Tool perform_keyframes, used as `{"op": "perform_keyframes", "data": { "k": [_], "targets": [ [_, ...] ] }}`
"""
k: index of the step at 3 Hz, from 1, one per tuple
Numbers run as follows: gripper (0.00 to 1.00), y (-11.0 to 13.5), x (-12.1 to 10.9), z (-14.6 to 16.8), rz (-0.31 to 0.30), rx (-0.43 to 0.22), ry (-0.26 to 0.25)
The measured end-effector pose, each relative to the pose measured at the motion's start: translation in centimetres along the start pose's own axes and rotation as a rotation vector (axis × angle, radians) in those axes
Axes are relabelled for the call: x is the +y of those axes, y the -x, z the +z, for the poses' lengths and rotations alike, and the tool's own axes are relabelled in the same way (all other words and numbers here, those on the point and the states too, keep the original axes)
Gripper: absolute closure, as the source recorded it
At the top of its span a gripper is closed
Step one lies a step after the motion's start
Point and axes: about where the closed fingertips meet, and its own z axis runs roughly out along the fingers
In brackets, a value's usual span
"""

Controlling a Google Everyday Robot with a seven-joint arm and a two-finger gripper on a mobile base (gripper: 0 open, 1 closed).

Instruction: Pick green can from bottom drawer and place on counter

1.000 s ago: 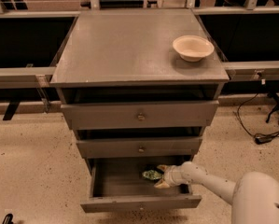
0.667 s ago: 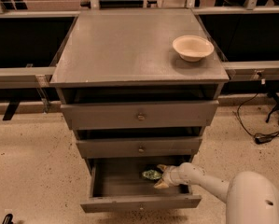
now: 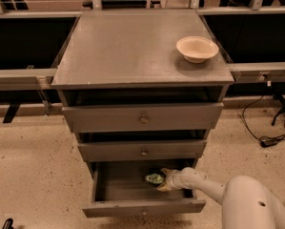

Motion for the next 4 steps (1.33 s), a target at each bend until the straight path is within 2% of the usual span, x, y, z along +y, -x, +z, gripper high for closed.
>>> {"op": "perform_keyframes", "data": {
  "k": [1,2,3,4],
  "targets": [
    [0.55,-0.7,-0.1,0.8,0.010,0.006,-0.002],
    [0.78,-1.2,-0.1,1.1,0.022,0.007,0.000],
    [0.99,-1.3,0.1,0.7,0.041,-0.029,0.006],
    [1.00,1.3,0.7,-2.5,-0.005,-0.134,0.026]
  ]
}}
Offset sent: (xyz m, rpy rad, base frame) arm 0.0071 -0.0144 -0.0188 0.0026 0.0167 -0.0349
